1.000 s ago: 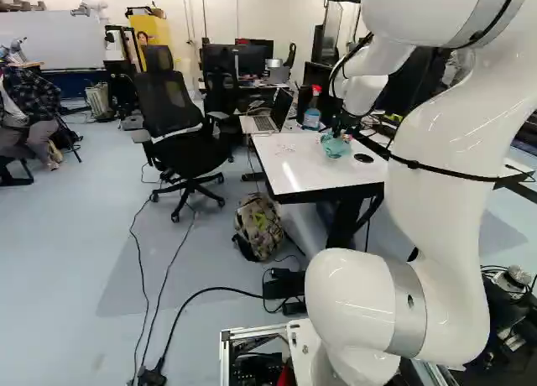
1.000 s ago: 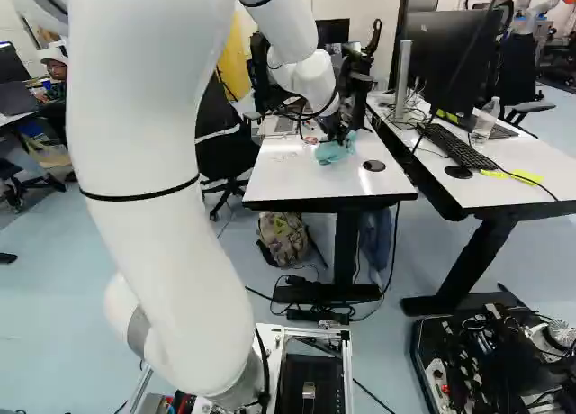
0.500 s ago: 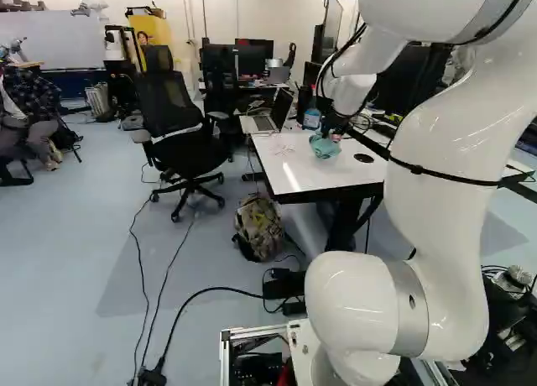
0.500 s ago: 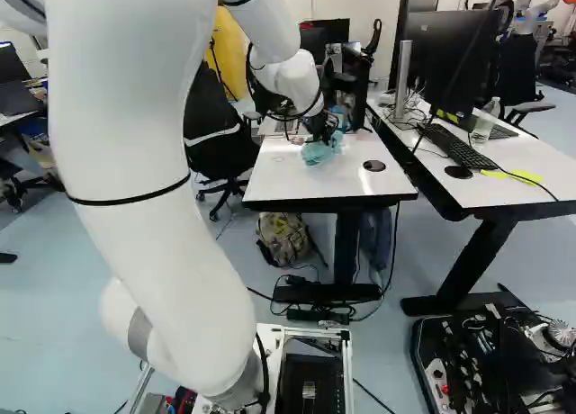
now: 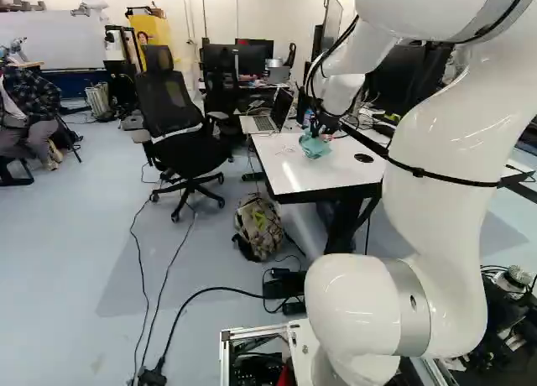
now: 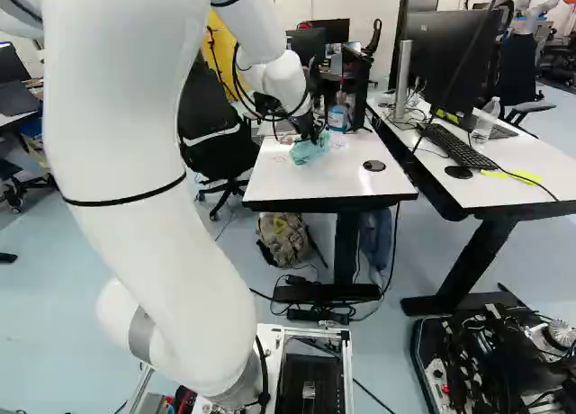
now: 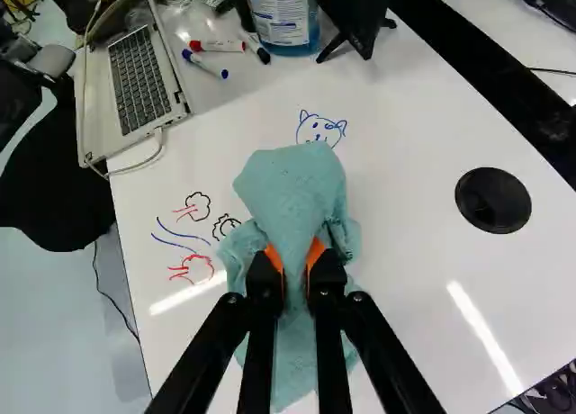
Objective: Clean the table with the green towel
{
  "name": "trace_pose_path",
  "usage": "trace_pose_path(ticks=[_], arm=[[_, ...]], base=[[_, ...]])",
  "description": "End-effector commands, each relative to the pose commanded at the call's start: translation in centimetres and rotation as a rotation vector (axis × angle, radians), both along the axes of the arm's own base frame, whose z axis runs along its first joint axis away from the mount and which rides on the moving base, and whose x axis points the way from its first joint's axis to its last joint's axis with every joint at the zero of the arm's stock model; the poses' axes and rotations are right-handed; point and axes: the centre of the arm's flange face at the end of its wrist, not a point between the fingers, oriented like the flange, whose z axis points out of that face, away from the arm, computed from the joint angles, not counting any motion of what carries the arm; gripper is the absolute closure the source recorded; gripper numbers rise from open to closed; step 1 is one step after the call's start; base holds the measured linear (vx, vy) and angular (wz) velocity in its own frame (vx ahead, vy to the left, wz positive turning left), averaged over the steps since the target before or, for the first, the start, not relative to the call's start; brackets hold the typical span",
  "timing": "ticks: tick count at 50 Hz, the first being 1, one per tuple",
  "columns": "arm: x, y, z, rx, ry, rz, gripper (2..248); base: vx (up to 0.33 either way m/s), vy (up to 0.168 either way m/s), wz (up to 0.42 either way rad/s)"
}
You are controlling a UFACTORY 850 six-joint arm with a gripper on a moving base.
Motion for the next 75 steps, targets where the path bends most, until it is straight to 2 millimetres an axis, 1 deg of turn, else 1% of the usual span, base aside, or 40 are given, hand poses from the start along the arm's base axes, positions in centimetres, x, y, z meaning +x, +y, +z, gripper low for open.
trace_pose_path(ticks=[26, 32, 75], arm=[[1.5, 4.4, 0.0, 0.000, -0.003, 0.084, 204], [1.9, 5.3, -0.4, 0.001, 0.003, 0.099, 204], [3.5, 5.2, -5.8, 0.015, 0.093, 0.100, 204]], base=[[0.000, 0.000, 0.000], [0.000, 0.000, 0.000], [0.000, 0.000, 0.000]])
